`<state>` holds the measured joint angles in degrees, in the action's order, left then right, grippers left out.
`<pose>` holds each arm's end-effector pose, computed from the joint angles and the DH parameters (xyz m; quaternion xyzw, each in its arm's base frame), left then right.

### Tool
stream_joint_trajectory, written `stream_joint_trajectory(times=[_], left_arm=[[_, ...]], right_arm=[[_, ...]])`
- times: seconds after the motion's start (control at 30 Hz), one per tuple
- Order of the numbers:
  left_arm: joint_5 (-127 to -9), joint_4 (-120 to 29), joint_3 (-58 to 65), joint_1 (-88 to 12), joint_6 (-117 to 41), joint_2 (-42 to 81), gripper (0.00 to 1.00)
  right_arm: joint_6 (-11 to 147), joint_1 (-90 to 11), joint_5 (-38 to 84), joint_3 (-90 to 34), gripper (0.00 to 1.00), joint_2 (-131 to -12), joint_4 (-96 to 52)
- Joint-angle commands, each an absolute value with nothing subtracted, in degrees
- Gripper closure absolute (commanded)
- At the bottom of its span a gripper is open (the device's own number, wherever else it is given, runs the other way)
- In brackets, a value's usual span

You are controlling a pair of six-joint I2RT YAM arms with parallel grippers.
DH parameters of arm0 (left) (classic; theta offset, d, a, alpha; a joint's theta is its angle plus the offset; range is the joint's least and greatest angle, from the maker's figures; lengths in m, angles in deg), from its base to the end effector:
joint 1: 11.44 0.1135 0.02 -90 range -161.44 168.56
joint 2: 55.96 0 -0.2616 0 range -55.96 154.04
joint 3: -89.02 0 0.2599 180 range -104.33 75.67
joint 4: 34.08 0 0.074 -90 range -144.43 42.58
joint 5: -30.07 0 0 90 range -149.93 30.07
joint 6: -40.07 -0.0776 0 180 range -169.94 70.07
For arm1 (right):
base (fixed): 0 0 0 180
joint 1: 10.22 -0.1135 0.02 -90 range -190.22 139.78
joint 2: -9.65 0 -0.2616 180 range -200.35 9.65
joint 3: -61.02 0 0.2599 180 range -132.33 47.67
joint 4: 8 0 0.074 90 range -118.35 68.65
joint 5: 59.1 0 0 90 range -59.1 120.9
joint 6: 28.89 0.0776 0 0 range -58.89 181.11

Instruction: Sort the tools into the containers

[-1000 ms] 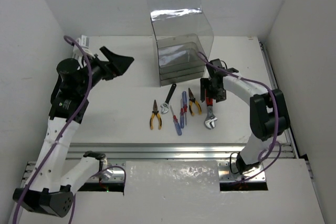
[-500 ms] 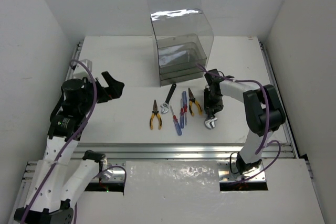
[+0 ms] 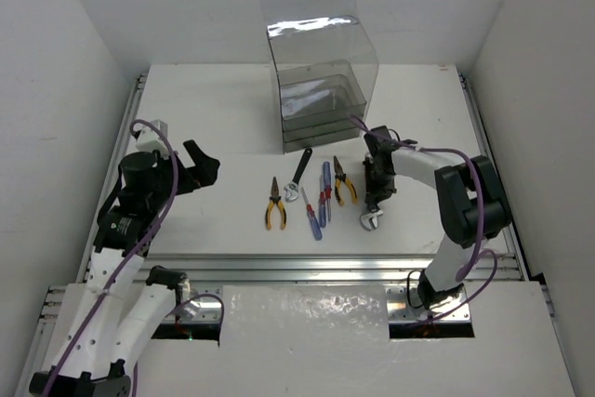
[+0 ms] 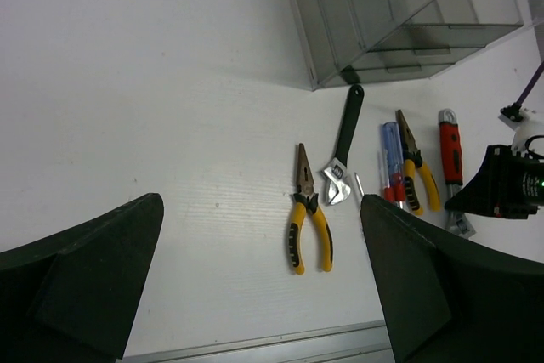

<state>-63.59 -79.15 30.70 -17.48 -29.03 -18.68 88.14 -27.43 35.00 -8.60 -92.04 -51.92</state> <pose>0.1911 -0.0252 0.3036 -0.0912 0.8336 -0.1528 0.5229 0.3168 0.0923 0.0848 0.0892 0.9879 0.0130 0.1263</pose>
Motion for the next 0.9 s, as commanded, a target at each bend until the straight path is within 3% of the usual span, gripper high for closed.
stream_joint_trajectory(times=[0.0,0.47,0.87], left_arm=[[-63.36,-75.20,31.02,-17.85,-29.02,-20.97,0.00],[-63.36,-75.11,31.28,-17.85,-28.75,-21.51,0.00],[-63.44,-74.93,31.37,-17.85,-28.67,-20.98,0.00]], right_arm=[[88.18,-27.45,37.49,-5.86,1.00,-88.44,-52.64],[90.21,-25.51,33.10,1.70,1.00,-74.03,-46.75],[90.82,-25.43,28.01,-0.13,1.00,-62.95,-50.00]])
